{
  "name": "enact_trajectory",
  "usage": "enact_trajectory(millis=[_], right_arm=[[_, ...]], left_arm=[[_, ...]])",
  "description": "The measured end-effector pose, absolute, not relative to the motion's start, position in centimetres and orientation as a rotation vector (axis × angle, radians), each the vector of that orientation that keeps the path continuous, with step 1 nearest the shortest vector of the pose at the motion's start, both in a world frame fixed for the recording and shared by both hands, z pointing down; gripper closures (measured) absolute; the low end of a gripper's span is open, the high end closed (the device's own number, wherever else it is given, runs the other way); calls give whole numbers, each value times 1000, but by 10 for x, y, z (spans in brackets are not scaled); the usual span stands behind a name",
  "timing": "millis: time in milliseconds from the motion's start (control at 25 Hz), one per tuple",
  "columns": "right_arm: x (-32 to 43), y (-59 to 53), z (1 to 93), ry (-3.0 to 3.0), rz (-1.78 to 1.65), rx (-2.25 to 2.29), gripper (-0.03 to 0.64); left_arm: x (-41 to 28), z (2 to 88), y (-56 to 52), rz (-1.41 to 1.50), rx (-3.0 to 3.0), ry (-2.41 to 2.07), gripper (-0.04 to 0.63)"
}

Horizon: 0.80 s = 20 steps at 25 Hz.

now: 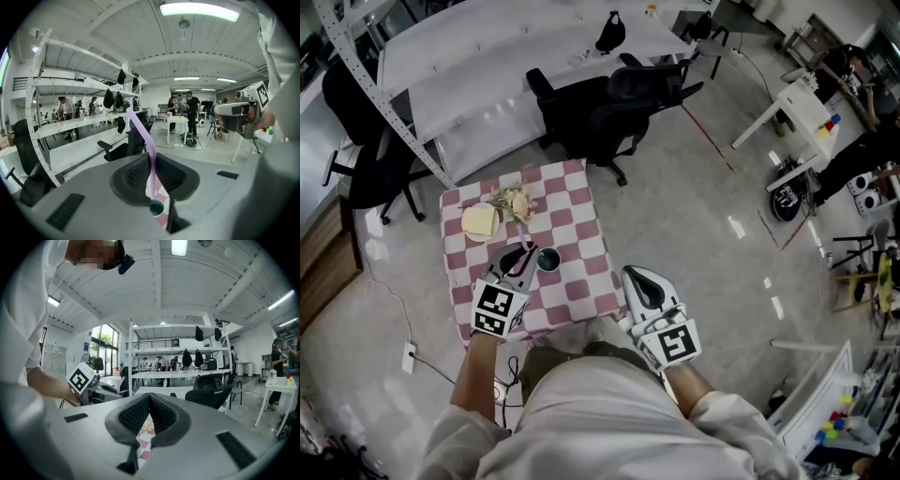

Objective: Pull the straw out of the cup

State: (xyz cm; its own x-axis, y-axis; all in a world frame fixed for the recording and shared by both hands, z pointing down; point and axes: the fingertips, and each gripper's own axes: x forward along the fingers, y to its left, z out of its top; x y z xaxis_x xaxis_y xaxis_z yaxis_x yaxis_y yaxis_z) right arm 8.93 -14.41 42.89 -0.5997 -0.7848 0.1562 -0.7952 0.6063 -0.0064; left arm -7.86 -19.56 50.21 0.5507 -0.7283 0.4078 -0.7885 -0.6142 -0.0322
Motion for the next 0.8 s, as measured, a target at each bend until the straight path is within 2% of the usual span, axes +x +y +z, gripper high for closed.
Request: enact_trajectory(millis=[800], right_arm=[[65, -150, 424, -2746, 97, 1262, 614]], left_arm=[[-83, 391, -148, 429, 2769, -1397, 562]])
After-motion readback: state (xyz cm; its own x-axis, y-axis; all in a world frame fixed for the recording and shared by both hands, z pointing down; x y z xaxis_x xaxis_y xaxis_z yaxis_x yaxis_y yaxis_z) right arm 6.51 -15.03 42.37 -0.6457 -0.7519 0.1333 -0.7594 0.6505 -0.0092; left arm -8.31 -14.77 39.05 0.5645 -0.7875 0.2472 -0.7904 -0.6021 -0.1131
